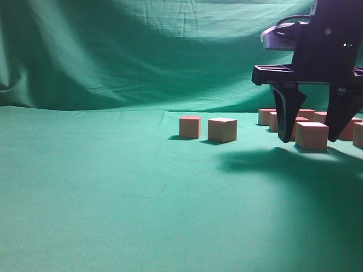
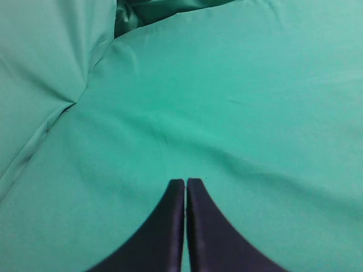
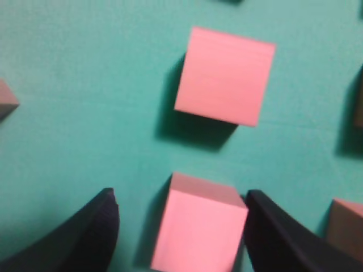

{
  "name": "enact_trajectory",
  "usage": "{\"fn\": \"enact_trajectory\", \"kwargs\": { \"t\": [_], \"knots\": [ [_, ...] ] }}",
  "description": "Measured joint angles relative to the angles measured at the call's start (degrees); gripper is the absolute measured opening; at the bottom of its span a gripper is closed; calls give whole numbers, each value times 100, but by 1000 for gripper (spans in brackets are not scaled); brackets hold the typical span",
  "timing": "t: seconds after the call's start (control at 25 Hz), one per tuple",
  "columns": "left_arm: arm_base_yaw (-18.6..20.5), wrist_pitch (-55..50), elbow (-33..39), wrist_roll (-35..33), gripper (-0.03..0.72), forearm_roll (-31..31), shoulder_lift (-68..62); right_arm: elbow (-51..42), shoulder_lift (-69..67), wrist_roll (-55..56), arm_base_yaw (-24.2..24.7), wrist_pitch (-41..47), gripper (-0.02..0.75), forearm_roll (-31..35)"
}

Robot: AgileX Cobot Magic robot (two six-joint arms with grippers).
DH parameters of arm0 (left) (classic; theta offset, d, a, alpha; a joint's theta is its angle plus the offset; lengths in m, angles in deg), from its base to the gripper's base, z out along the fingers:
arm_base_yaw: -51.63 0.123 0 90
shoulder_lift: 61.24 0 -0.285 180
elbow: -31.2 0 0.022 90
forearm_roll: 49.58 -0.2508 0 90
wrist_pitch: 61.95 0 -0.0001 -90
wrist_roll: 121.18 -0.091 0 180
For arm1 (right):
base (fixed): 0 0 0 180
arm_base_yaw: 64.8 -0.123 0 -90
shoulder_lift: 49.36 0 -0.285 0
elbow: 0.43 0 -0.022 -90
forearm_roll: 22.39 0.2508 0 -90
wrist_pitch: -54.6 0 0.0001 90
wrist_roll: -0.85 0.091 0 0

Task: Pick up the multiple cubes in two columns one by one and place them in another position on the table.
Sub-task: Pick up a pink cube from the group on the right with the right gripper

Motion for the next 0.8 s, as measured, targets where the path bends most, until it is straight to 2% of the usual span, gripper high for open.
{"fn": "enact_trajectory", "kwargs": {
  "t": [0.04,0.16,0.24,0.36,0.56,0.8],
  "knots": [
    [0,0,0,0,0,0,0,0,-15,0,0,-62,473,-14],
    [0,0,0,0,0,0,0,0,-70,116,0,-146,357,-146],
    [0,0,0,0,0,0,0,0,-80,192,0,-159,252,-262],
    [0,0,0,0,0,0,0,49,-80,218,0,-47,254,-311],
    [0,0,0,0,0,0,0,645,-23,-28,-71,833,254,-316],
    [0,0,0,0,0,0,0,2232,128,-337,-741,1906,254,-137]
  ]
}}
